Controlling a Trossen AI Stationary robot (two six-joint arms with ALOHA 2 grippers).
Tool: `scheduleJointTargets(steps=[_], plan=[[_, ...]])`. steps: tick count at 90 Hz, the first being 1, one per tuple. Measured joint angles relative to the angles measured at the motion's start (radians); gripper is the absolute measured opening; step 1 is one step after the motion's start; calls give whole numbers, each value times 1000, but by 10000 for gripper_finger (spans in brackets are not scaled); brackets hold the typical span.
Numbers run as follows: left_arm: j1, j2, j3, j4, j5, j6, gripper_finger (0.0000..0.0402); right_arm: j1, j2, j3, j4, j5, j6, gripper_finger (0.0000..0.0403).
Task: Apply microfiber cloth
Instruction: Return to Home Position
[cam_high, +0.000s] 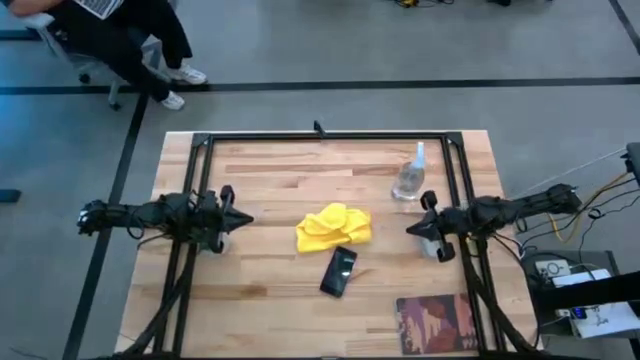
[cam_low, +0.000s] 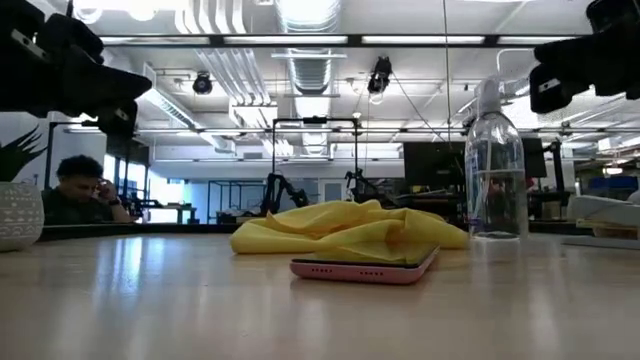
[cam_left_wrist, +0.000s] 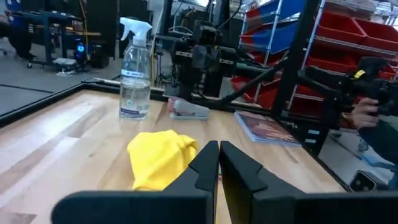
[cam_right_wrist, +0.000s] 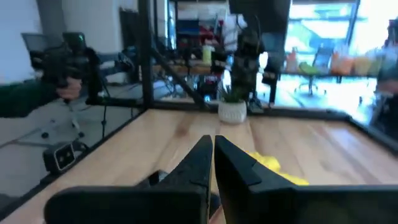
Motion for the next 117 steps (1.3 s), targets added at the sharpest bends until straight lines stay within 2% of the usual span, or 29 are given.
scheduleJointTargets(steps=[6,18,45,64,117], plan=[[0,5,0,4,-5,-4,0,0,-41,0,-23,-1,3,0],[0,17,0,17,-8,-4,0,0,-32,0,-20,-44,15,0],[0,51,0,29,-8,-4,0,0,-24,0,-40,-45,-11,0],[0,80,0,28,-8,-4,0,0,-23,-1,-68,-35,-199,0],[0,165,1,30,-7,-4,6,0,-23,-1,-68,-36,-165,0]])
